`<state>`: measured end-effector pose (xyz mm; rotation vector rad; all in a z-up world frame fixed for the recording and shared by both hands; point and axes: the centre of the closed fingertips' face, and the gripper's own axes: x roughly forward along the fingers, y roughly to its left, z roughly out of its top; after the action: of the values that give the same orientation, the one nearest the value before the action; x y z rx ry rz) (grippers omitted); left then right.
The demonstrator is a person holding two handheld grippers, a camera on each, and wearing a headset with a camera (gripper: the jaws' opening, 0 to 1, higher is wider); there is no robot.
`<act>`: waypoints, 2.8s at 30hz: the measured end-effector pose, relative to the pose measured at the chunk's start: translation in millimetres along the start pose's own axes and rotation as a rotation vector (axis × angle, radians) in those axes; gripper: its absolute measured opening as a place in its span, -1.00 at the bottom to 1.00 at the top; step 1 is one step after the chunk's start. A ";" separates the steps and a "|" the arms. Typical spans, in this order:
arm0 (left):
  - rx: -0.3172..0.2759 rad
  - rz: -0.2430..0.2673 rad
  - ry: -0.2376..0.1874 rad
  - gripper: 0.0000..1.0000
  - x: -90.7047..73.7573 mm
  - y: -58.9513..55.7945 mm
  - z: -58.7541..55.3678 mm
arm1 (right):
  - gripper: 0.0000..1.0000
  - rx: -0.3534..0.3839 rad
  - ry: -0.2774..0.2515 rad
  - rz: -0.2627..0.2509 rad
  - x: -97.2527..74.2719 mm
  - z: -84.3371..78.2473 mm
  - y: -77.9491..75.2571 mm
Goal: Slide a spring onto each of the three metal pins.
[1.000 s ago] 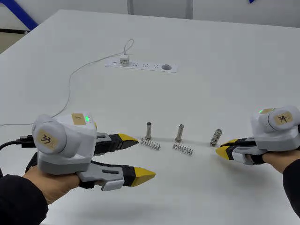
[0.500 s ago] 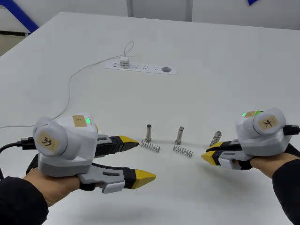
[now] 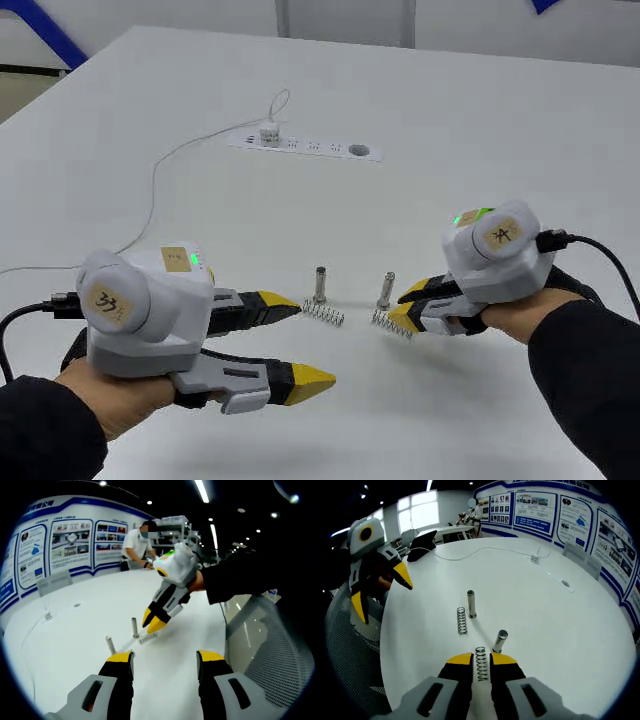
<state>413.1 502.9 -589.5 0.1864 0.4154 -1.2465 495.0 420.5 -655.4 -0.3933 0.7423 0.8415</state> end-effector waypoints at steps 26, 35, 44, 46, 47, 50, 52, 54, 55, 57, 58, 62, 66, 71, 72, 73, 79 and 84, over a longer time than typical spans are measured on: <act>-0.005 0.000 0.001 0.03 0.8 -0.3 -1.7 | -0.74 -0.081 0.188 0.069 31.3 -15.6 4.2; -0.007 0.003 -0.003 0.03 0.3 -0.2 -1.3 | -0.77 -0.079 0.173 0.068 25.9 -11.7 10.0; -0.001 -0.006 -0.002 0.02 3.0 -2.3 0.0 | -0.77 -0.077 0.076 0.044 3.4 4.8 19.6; 0.000 -0.007 -0.001 0.01 3.6 -2.3 0.3 | -0.77 -0.053 0.035 0.045 -3.6 11.8 22.6; 0.001 -0.007 0.000 0.01 3.8 -2.2 0.5 | -0.77 -0.045 0.018 0.046 -6.5 14.9 24.1; 0.001 -0.006 0.000 -0.01 4.9 -2.3 1.8 | -0.77 -0.004 -0.062 0.061 -18.0 31.0 32.4; 0.001 -0.005 0.000 -0.02 5.8 -2.2 2.8 | -0.77 0.033 -0.124 0.081 -26.8 44.0 38.7; -0.009 -0.006 -0.008 -0.04 6.7 -2.2 5.2 | -0.77 0.051 -0.172 0.096 -35.4 56.1 44.5; -0.014 -0.004 -0.011 -0.05 6.9 -1.8 6.4 | -0.77 0.061 -0.196 0.106 -38.5 61.7 47.1; -0.029 -0.005 -0.026 -0.08 7.3 -1.7 11.0 | -0.77 0.089 -0.246 0.131 -46.2 73.9 52.8; -0.037 -0.006 -0.035 -0.09 7.3 -1.9 13.6 | -0.77 0.096 -0.266 0.141 -49.3 79.0 55.3; -0.074 -0.012 -0.084 -0.13 7.8 -2.7 27.8 | -0.77 0.146 -0.358 0.209 -62.8 101.8 68.5; -0.160 -0.016 -0.160 -0.19 6.1 0.4 43.5 | -0.77 0.181 -0.437 0.284 -74.8 120.4 81.7; -0.248 -0.040 -0.258 -0.28 -1.1 2.2 62.2 | -0.77 0.176 -0.485 0.334 -83.6 131.2 93.7; -0.258 -0.044 -0.270 -0.30 -2.3 2.2 64.6 | -0.77 0.177 -0.493 0.345 -84.6 132.7 96.1; -0.264 -0.046 -0.282 -0.31 -3.3 2.2 67.1 | -0.77 0.179 -0.499 0.351 -85.3 133.8 97.6; -0.266 -0.065 -0.301 -0.44 -3.4 -2.9 72.8 | -0.77 0.177 -0.537 0.383 -90.1 142.3 106.4; -0.235 -0.079 -0.313 -0.69 -3.0 -7.9 76.3 | -0.77 0.170 -0.543 0.388 -91.6 143.4 107.8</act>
<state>420.5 475.7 -518.1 -0.2250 0.2960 -1.2681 431.8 522.6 -493.6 0.1418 0.3777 1.1761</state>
